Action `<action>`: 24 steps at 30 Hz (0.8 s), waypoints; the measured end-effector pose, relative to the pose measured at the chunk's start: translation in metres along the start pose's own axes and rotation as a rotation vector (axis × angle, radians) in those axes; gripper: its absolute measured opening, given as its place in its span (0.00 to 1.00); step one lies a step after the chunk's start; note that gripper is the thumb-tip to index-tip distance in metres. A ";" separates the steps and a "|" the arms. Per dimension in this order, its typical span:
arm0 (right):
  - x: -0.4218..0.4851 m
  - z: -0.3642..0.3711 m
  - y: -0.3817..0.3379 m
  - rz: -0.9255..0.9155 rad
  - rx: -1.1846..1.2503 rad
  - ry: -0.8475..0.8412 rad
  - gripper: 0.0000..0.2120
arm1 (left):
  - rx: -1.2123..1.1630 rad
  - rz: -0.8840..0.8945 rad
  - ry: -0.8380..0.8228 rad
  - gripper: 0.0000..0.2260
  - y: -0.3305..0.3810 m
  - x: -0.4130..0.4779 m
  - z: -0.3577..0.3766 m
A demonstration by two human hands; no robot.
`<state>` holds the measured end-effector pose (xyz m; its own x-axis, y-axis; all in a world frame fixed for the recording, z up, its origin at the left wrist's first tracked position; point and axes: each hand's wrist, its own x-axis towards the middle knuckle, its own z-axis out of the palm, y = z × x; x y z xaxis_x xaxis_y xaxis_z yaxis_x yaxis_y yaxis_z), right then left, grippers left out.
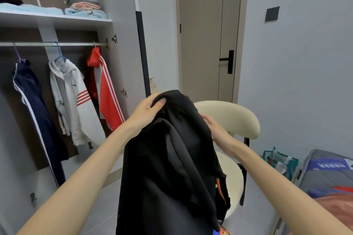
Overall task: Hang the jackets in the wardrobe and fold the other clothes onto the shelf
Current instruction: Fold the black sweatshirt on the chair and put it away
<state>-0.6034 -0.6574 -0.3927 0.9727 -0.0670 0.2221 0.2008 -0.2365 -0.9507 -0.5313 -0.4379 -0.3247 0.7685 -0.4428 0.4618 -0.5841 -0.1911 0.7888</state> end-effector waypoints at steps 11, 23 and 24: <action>0.002 0.036 0.014 -0.110 -0.153 0.113 0.11 | -0.123 -0.187 0.100 0.10 -0.021 -0.003 -0.026; 0.030 0.021 -0.062 -0.291 -0.229 0.291 0.04 | 0.667 0.123 -0.301 0.50 -0.001 -0.023 0.012; 0.029 0.020 -0.064 -0.278 -0.226 0.297 0.05 | 0.576 0.114 -0.236 0.49 -0.005 -0.026 0.020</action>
<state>-0.5854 -0.6252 -0.3292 0.8036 -0.2376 0.5456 0.3870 -0.4879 -0.7824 -0.5535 -0.4432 -0.3492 0.6533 -0.6572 0.3760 -0.7563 -0.5433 0.3645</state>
